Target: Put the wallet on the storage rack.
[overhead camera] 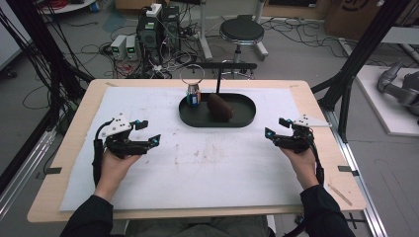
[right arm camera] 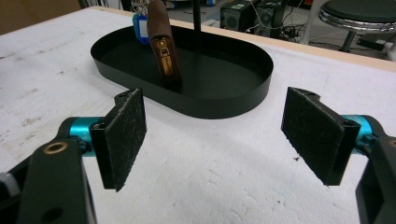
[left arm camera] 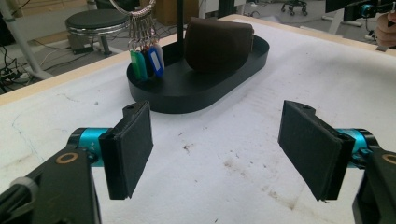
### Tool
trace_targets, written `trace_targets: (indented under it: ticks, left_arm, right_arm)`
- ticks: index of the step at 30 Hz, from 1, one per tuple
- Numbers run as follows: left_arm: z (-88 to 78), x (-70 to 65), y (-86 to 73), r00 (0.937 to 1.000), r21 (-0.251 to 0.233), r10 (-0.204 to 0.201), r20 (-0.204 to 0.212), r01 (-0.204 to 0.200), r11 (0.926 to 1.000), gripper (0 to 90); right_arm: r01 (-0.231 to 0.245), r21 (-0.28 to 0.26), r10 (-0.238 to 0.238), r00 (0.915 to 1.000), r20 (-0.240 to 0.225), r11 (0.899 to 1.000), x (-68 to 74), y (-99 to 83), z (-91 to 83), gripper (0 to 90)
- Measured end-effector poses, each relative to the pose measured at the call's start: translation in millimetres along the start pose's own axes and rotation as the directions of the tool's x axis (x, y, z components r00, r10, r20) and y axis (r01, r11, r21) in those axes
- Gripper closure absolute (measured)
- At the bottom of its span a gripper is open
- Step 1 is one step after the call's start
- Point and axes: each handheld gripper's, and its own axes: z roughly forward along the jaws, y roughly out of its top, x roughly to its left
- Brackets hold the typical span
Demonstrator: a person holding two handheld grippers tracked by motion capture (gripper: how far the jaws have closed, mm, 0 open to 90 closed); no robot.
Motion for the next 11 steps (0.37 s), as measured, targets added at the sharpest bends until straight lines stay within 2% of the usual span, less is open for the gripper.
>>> trace_targets:
  ticks: [11]
  left_arm:
    - [-0.9, 1.6, -0.3, 1.0, -0.004, -0.001, -0.003, 0.001, 1.0, 26.2]
  right_arm:
    - [0.0, -0.003, 0.0, 1.0, 0.001, 1.0, -1.1, -0.1, 0.2, 22.5]
